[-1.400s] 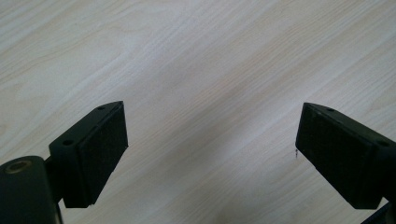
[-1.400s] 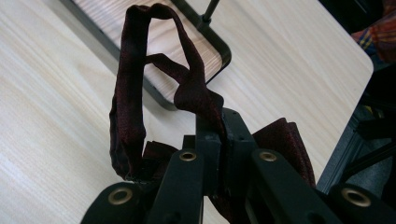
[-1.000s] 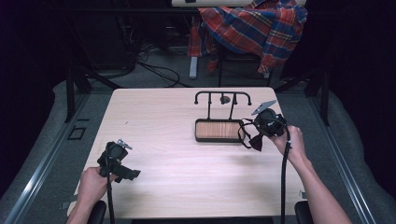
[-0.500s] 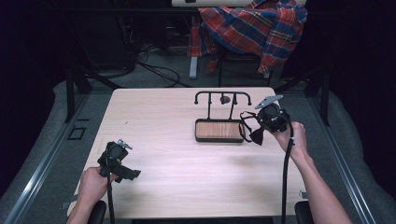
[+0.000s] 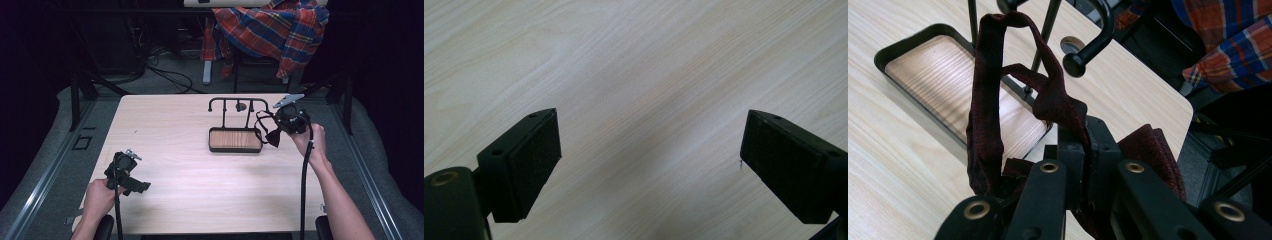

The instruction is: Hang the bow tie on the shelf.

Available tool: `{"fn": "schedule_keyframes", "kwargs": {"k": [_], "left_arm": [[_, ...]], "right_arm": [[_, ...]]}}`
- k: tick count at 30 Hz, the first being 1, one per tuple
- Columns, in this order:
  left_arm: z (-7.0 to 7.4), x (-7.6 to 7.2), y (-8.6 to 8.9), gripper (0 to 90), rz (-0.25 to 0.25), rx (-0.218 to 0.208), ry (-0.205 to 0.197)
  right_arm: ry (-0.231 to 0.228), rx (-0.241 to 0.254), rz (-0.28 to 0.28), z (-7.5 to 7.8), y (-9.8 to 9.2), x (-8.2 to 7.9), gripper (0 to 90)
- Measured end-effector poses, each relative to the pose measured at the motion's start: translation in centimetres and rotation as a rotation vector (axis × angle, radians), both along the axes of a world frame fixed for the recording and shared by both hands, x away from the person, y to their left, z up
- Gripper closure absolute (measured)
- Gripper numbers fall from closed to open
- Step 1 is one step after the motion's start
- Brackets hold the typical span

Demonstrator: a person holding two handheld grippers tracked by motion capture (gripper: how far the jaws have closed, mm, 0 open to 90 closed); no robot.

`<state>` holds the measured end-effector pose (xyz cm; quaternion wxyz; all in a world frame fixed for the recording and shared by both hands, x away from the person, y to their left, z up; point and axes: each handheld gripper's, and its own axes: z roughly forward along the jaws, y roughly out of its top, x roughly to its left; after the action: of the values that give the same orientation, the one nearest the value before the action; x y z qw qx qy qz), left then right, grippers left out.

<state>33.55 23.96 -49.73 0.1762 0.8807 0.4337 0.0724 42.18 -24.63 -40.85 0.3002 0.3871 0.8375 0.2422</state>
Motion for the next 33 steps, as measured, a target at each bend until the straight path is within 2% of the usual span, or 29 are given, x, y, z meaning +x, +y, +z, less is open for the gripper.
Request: {"fn": "schedule_keyframes", "kwargs": {"k": [5, 8, 14, 18, 21, 25, 33], "left_arm": [[0.0, 0.0, 0.0, 9.6, -0.002, 0.003, -0.001], [0.0, 0.0, -0.1, 9.6, -0.003, 0.005, -0.002], [0.0, 0.0, -0.1, 9.6, -0.002, 0.005, -0.002], [0.0, 0.0, -0.1, 9.6, -0.005, 0.006, 0.001], [0.0, 0.1, -0.1, 9.6, -0.004, 0.006, 0.001], [0.0, 0.0, -0.1, 9.7, -0.004, 0.005, 0.0], [-0.1, 0.1, -0.1, 9.8, -0.004, 0.002, -0.001]], "right_arm": [[-0.003, 0.007, -0.008, 0.3, -0.2, 0.2, 86.9], [-0.029, 0.03, -0.017, 0.4, -0.4, 0.3, 86.9], [-0.04, 0.024, -0.024, 0.6, -0.6, 0.5, 86.9], [-0.057, 0.043, -0.044, 0.7, -0.6, 1.0, 87.0], [-0.066, 0.027, -0.055, 0.6, -0.4, 1.4, 86.9], [-0.064, 0.021, -0.068, 0.2, -0.1, 2.0, 87.0], [-0.023, 0.052, -0.111, -1.4, -0.4, 4.1, 86.9]]}}
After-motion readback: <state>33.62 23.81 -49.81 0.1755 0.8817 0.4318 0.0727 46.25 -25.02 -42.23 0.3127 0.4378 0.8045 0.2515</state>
